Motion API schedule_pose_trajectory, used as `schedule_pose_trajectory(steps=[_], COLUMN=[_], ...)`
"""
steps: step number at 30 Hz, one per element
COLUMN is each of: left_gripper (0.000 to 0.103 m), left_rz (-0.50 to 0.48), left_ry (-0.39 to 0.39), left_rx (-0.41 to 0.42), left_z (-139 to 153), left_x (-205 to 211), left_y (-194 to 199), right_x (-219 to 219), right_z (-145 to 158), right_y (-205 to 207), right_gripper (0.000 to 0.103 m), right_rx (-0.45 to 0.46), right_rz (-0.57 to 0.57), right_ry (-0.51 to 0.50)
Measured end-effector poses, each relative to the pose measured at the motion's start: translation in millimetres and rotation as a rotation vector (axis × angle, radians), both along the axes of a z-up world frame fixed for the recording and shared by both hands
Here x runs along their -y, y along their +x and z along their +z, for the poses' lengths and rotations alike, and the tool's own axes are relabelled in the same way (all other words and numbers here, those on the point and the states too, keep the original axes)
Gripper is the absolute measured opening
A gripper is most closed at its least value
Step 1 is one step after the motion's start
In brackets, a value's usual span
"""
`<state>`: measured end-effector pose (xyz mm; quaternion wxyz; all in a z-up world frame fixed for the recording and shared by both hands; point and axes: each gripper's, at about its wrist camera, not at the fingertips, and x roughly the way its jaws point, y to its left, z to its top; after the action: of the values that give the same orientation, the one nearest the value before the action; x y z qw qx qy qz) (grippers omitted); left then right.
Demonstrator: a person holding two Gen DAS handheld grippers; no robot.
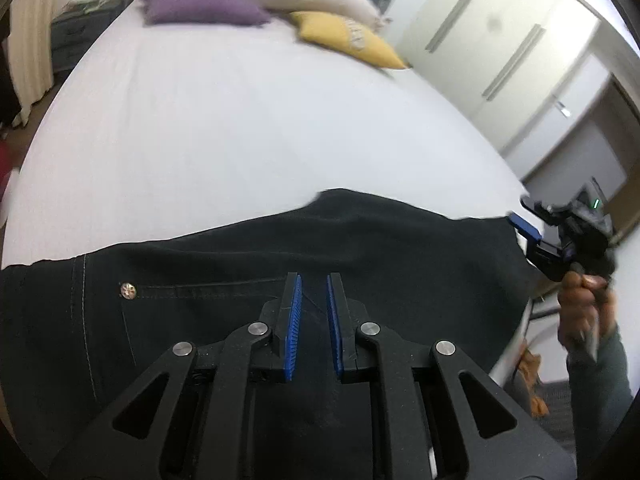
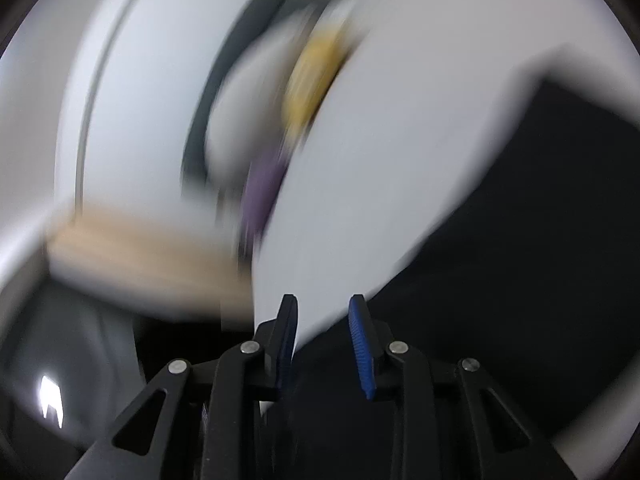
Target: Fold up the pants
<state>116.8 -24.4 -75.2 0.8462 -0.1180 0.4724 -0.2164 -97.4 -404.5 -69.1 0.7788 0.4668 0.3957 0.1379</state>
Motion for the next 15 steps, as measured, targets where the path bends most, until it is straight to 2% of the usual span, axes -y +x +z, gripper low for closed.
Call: schedule_pose_trajectory(steps=[2, 3, 6, 7, 8, 9, 10, 12, 13, 14, 15], left_gripper=[0.012, 0.012, 0.012, 0.012, 0.012, 0.012, 0.012, 0.012, 0.012, 0.012, 0.012], left_rz=[0.033, 0.060, 0.119, 0.133, 0.151, 0.158, 0.167, 0.198, 0.203, 0.208, 0.212], left_ry=[0.011, 0.028, 0.005, -0.016, -0.028, -0.048, -0.089, -0.108, -0.142, -0.156, -0.156], left_rx=[-0.046, -0.059, -0.086, -0.081, -0.077, -0.076, -0.073, -0.078, -0.076, -0.072, -0.067], left_z=[-14.9, -23.0, -33.8, -33.8, -35.1, -35.6, -38.4, -44.4, -46.9, -47.9, -47.6], left_x=[-11.9, -23.9, -56.5, -73.4, -89.1, -98.6, -111.0, -126.6, -134.0, -137.1, -138.1], left_y=[6.7, 6.7, 5.5, 2.3, -1.0, -3.9, -8.2, -16.7, -22.3, -25.3, -28.5], right_x=[-71.9, -105.7, -150.0, -155.4, -151.1, -154.0, -136.0, -102.6, -88.8, -81.5, -80.3], right_z=[-19.1, -34.0, -84.4, -100.6, -116.1, -119.0, -122.8, -118.2, -113.4, -102.0, -90.4], right_y=[44.1, 61.7, 100.7, 114.4, 117.4, 138.4, 134.8, 112.0, 100.1, 90.4, 80.3], right_gripper=[0.033, 0.033, 0.035, 0.035, 0.023, 0.004, 0.000, 0.000, 0.000, 0.004, 0.013], right_rx=[-0.035, -0.058, -0.179, -0.226, -0.258, -0.259, -0.255, -0.234, -0.230, -0.234, -0.223], right_rz=[0.182, 0.236, 0.305, 0.305, 0.275, 0.250, 0.187, 0.046, -0.002, -0.032, -0.018], right_ry=[0.037, 0.041, 0.083, 0.062, 0.037, 0.046, 0.058, 0.056, 0.034, -0.024, -0.059])
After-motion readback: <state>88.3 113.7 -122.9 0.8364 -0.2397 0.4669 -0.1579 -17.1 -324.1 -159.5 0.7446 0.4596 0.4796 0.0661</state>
